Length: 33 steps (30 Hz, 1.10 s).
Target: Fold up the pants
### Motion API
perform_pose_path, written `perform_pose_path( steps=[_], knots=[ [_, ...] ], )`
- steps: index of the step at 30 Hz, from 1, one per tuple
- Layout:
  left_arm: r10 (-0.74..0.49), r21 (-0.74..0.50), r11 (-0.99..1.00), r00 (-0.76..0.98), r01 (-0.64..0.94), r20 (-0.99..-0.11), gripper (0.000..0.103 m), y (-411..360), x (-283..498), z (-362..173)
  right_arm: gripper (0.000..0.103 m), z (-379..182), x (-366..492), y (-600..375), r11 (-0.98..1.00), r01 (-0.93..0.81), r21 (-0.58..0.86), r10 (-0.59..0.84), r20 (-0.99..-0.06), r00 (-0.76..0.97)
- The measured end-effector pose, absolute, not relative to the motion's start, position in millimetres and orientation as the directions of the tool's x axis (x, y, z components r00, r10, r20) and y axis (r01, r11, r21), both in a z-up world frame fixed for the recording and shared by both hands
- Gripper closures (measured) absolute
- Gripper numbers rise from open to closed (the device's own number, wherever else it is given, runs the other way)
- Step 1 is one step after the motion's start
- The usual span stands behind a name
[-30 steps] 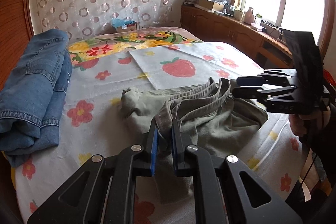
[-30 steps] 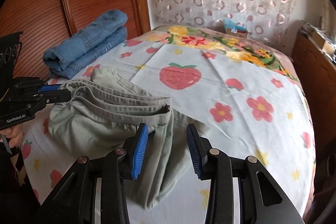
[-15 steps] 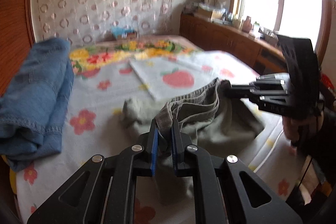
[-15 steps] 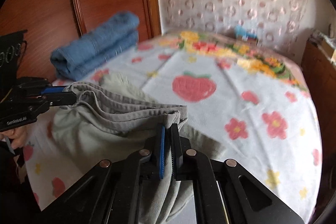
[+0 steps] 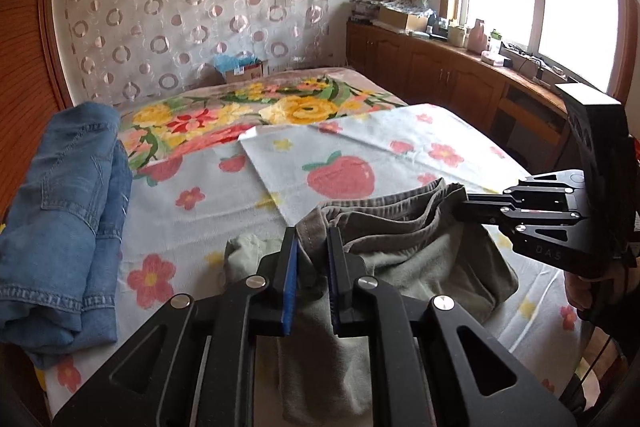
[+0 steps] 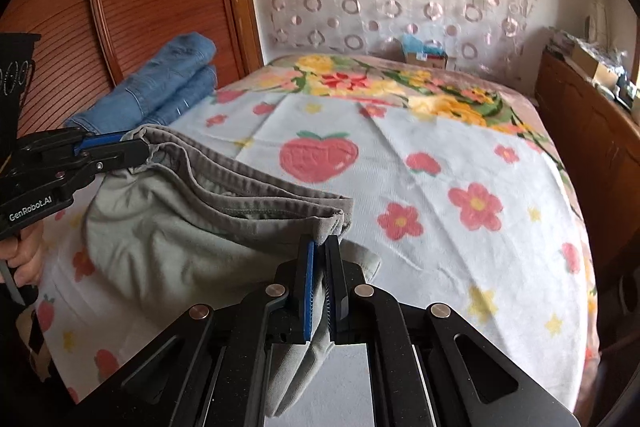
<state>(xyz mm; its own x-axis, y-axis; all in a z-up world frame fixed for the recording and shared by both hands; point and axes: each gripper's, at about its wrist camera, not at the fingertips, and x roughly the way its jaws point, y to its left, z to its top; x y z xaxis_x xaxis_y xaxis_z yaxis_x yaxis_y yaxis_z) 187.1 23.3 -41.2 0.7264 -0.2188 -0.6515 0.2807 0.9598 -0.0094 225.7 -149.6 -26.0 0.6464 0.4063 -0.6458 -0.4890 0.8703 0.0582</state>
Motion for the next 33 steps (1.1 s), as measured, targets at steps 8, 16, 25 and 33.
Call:
perform_pose_path(
  steps=[8,16,25,33],
  knots=[
    [-0.222,-0.040,0.966,0.737,0.256,-0.638,0.058,41.7,169.5,-34.1,0.095,-21.7,224.5,-151.3,0.869,-0.489,0.076,0.422,-0.632,0.650],
    [-0.221,-0.041,0.967,0.740,0.253,-0.635,0.038,48.7,146.4,-42.2,0.071,-12.9,194.2,-162.1,0.876,-0.481,0.026,0.399,-0.598,0.695],
    [-0.230,-0.057,0.963,0.697,0.262,-0.679,0.038,46.5,121.4,-70.5,0.071,-27.4,143.5,-175.6,0.845,-0.533,0.041,0.437,-0.626,0.645],
    [-0.198,-0.043,0.969,0.667,0.242,-0.718,0.038,44.2,124.1,-91.6,0.071,-44.2,137.4,-180.2,0.845,-0.533,0.050,0.419,-0.681,0.600]
  ],
)
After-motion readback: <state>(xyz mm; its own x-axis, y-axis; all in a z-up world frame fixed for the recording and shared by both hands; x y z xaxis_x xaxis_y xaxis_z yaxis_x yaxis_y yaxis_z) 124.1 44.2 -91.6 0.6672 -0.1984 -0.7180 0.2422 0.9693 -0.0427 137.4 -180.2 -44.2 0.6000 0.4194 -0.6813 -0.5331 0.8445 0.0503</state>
